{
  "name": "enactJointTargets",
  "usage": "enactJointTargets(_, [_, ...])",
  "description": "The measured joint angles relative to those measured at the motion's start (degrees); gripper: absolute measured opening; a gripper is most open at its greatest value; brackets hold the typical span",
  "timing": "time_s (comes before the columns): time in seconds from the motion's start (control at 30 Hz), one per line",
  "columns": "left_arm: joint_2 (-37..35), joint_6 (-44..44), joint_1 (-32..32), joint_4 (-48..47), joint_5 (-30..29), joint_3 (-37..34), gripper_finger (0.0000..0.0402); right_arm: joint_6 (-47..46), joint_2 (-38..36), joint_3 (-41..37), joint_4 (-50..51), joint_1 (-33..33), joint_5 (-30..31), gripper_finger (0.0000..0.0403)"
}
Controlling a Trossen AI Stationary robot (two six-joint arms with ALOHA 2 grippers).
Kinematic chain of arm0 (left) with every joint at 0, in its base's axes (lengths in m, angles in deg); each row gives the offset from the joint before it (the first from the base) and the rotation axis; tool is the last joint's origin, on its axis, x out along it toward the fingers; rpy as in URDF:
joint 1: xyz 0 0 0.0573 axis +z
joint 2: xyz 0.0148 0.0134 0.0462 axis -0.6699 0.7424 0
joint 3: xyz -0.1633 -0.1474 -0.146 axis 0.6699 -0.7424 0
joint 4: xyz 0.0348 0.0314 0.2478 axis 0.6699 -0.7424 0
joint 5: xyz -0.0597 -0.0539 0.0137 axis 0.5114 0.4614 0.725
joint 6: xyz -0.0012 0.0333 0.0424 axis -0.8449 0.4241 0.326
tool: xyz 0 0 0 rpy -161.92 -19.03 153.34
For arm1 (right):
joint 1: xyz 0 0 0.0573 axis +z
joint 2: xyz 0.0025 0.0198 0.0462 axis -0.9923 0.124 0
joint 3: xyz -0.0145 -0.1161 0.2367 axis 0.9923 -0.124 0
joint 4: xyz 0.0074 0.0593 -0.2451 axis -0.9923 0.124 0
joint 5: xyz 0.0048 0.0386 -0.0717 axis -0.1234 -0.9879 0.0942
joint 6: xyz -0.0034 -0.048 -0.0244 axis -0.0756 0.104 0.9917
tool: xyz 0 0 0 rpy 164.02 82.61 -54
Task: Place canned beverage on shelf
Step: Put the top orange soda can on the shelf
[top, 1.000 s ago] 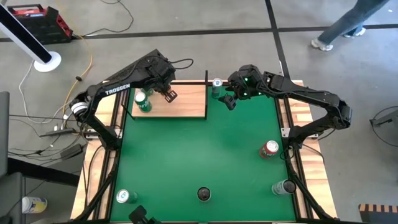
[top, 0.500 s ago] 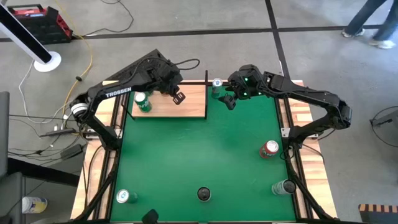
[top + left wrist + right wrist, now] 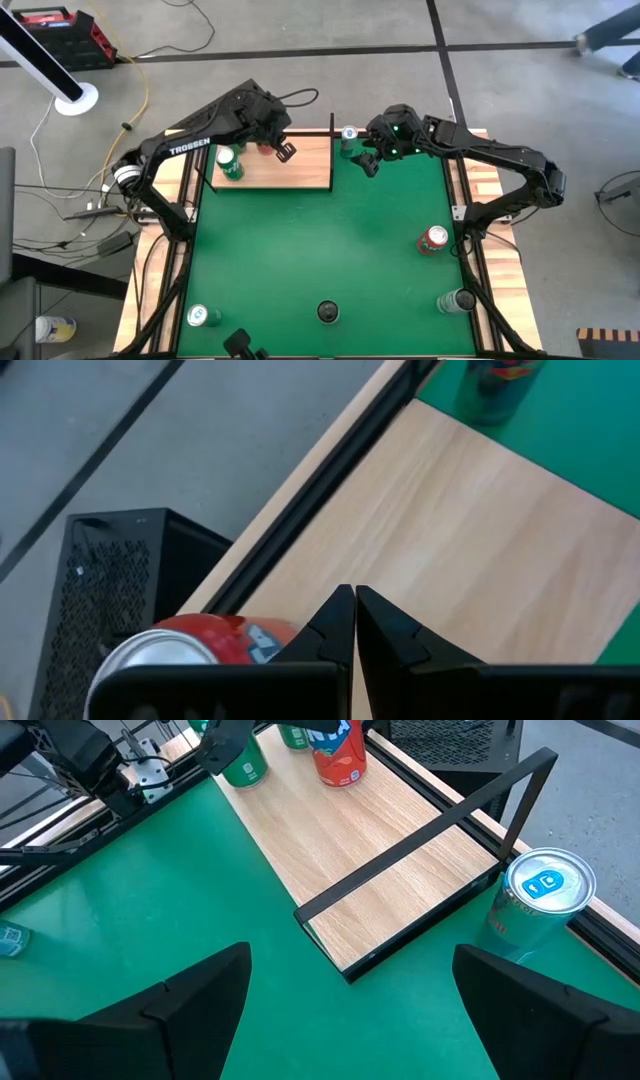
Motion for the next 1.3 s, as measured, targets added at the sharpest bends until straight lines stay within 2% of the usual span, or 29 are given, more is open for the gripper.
enactJointTargets(0.57, [0.04, 0.61, 2.55, -4.27, -0.45, 0.0, 0.0, 1.46, 0.0, 0.0, -0.99, -0.35, 0.02, 0.037])
enactJointTargets(1.3, [0.05, -0.06, 3.42, -2.15, -1.29, 0.0, 0.0, 2.08, 0.0, 0.0, -0.94, -0.37, -0.15, 0.037])
